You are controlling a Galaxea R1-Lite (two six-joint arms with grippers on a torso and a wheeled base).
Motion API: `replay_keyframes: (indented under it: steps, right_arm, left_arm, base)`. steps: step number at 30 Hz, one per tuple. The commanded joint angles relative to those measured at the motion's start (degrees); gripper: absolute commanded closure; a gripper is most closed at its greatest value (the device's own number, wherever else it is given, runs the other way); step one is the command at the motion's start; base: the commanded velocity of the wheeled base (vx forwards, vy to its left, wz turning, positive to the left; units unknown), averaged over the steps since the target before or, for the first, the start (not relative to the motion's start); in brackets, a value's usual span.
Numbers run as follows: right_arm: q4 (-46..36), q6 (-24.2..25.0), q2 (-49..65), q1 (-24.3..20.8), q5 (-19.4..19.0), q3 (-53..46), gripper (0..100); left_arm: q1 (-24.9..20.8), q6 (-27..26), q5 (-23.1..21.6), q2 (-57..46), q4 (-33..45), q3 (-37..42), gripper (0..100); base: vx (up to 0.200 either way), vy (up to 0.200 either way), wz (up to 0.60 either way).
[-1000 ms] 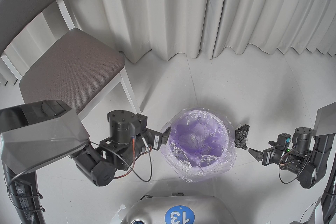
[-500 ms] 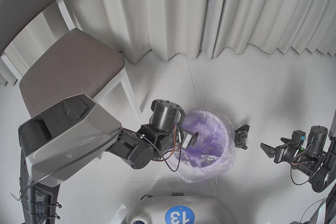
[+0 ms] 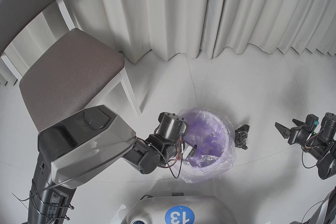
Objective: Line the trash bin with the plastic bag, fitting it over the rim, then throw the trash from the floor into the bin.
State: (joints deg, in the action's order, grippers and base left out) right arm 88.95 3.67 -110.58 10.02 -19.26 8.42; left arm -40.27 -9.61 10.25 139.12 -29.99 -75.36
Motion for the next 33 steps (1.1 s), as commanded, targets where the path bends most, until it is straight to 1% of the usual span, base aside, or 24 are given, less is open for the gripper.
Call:
replay_keyframes:
  steps: [1,4,8,13,15,16,17,19,21,22,28,33]
  right_arm:
    - [0.6,-0.1,0.4,2.5,-0.5,1.9,0]
    - [0.6,0.0,0.3,3.1,-0.5,2.3,0]
    - [0.7,0.1,0.3,3.4,-0.6,2.5,0]
    - [0.6,0.1,0.2,3.4,-0.6,2.7,0]
    - [0.6,0.1,-0.1,3.3,-0.6,2.7,0]
    - [0.6,0.1,-0.1,3.3,-0.6,2.7,0]
    - [0.7,0.0,-0.2,3.1,-0.6,2.7,0]
    - [0.7,0.0,-0.2,2.9,-0.6,2.7,0]
    - [0.6,0.0,-0.2,2.9,-0.6,2.7,0]
    - [0.7,0.0,-0.1,2.9,-0.6,2.7,0]
    - [0.7,0.0,-0.1,2.8,-0.6,2.6,0]
    - [0.7,0.0,-0.1,2.7,-0.6,2.4,0]
  left_arm:
    - [0.6,-0.7,0.4,2.6,0.8,0.0,0]
    - [1.2,-2.9,0.5,2.6,1.2,0.1,0]
    - [2.4,-3.4,0.5,2.6,0.3,1.4,0]
    - [4.1,-3.3,0.1,-1.0,-2.5,7.2,0]
    - [4.7,-3.0,-0.2,-2.3,-5.3,10.6,0]
    - [4.7,-3.0,-0.2,-2.3,-5.3,10.6,0]
    - [4.8,-3.0,-0.2,-2.4,-8.3,12.5,0]
    - [4.8,-2.8,-0.4,-2.5,-11.7,14.2,0]
    - [4.8,-2.8,-0.4,-2.6,-12.6,14.8,0]
    - [4.8,-2.7,-0.5,-3.0,-14.5,16.1,0]
    - [4.8,-2.7,-0.8,-4.2,-15.3,18.7,0]
    - [5.5,-2.8,-0.8,-2.5,-14.7,18.1,0]
  base:
    - [0.000,0.000,0.00]
    - [0.000,0.000,0.00]
    - [0.000,0.000,0.00]
    - [0.000,0.000,0.00]
    - [0.000,0.000,0.00]
    - [0.000,0.000,0.00]
    - [0.000,0.000,0.00]
    - [0.000,0.000,0.00]
    - [0.000,0.000,0.00]
    - [0.000,0.000,0.00]
    - [0.000,0.000,0.00]
    - [0.000,0.000,0.00]
